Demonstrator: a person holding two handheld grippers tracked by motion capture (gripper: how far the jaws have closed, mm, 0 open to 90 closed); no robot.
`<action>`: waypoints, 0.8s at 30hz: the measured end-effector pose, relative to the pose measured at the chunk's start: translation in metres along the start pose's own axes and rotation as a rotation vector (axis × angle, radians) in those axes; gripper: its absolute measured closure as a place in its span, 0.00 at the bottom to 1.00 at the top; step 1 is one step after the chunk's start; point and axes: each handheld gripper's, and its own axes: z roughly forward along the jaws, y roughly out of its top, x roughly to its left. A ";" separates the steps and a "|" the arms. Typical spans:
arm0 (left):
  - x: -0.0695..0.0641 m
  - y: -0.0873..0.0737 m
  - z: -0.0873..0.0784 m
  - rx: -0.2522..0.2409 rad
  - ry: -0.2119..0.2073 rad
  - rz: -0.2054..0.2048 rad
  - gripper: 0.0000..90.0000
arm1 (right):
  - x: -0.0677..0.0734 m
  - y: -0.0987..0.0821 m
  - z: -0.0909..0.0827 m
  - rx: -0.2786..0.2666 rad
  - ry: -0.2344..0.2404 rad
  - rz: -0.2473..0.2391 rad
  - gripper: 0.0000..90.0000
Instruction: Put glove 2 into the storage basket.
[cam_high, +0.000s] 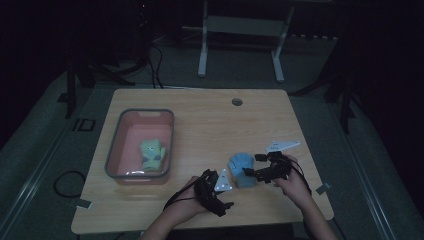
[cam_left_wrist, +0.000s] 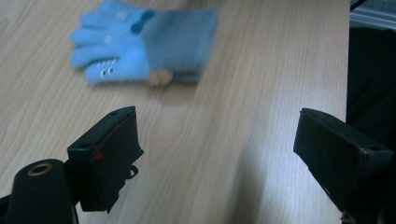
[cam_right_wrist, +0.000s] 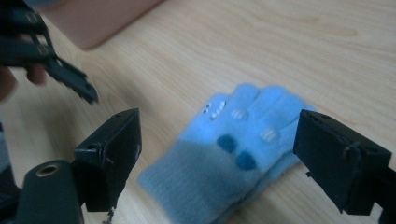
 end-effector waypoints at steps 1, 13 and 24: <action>-0.001 0.002 0.002 -0.009 -0.004 0.005 0.17 | -0.001 0.001 -0.001 -0.012 -0.002 -0.006 0.15; 0.001 0.028 0.035 -0.012 0.010 0.117 0.30 | -0.031 0.010 0.011 0.052 -0.055 0.000 0.50; 0.011 0.042 0.061 -0.006 0.005 0.201 0.36 | -0.048 0.010 0.038 0.104 -0.059 -0.030 0.44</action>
